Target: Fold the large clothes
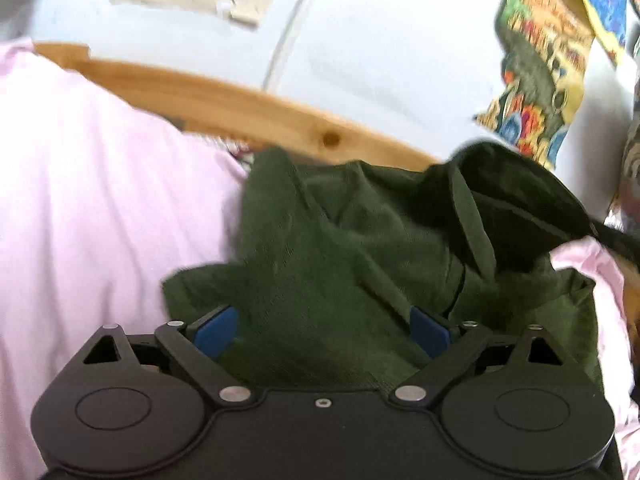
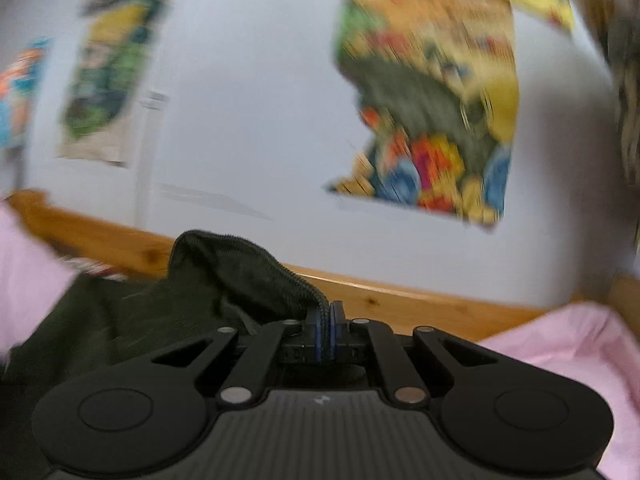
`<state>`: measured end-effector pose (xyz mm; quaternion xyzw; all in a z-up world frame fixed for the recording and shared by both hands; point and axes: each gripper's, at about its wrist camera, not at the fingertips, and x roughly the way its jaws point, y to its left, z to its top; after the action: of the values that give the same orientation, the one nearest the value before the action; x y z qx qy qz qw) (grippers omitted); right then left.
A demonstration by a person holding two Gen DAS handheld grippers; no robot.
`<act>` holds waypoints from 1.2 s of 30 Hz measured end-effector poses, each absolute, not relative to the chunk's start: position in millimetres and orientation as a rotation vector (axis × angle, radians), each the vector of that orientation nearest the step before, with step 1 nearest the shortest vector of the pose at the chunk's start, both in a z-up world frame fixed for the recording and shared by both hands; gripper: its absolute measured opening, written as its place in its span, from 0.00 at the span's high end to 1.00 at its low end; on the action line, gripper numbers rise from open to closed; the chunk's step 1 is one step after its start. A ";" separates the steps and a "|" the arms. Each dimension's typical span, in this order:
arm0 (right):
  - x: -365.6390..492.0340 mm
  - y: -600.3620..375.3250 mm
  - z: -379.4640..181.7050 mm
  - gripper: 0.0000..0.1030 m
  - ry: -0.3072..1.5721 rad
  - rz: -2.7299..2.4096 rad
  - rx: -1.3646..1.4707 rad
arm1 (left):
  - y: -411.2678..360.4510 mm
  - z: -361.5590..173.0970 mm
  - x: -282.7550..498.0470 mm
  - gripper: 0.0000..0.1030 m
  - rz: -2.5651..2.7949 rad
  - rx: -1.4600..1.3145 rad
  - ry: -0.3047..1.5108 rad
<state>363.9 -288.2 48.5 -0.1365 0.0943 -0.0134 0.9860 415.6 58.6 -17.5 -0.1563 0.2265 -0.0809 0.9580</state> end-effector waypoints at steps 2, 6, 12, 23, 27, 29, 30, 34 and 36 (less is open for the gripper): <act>332.6 -273.4 37.1 0.96 0.166 0.002 -0.370 | 63.7 -10.0 405.2 0.07 -0.164 -0.332 0.433; 295.6 -255.9 -7.5 0.96 0.225 0.045 -0.500 | 64.4 0.5 393.4 0.07 -0.166 -0.359 0.402; 261.6 -246.6 -66.3 0.96 0.296 0.092 -0.643 | 50.5 13.7 386.8 0.07 -0.211 -0.361 0.352; 228.2 -241.2 -91.2 0.96 0.318 0.143 -0.719 | 30.4 3.2 428.3 0.08 -0.263 -0.401 0.452; 232.6 -242.0 -91.0 0.96 0.337 0.140 -0.726 | 30.6 -9.9 466.2 0.41 -0.248 -0.465 0.529; 233.2 -242.8 -87.8 0.95 0.340 0.141 -0.725 | 29.2 -16.8 474.5 0.91 -0.260 -0.453 0.553; 232.7 -244.0 -85.9 0.94 0.341 0.143 -0.722 | 30.8 -20.5 473.9 0.90 -0.251 -0.467 0.560; 228.4 -253.0 -74.1 0.78 0.371 0.146 -0.667 | 38.2 -36.8 460.1 0.92 -0.244 -0.423 0.579; 225.0 -261.3 -65.8 0.67 0.389 0.134 -0.612 | 42.8 -46.7 454.8 0.89 -0.255 -0.387 0.607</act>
<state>225.0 -261.3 -65.8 -0.2993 0.1900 0.0653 0.9328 454.8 42.8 -46.7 -0.1891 0.2960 -0.1242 0.9280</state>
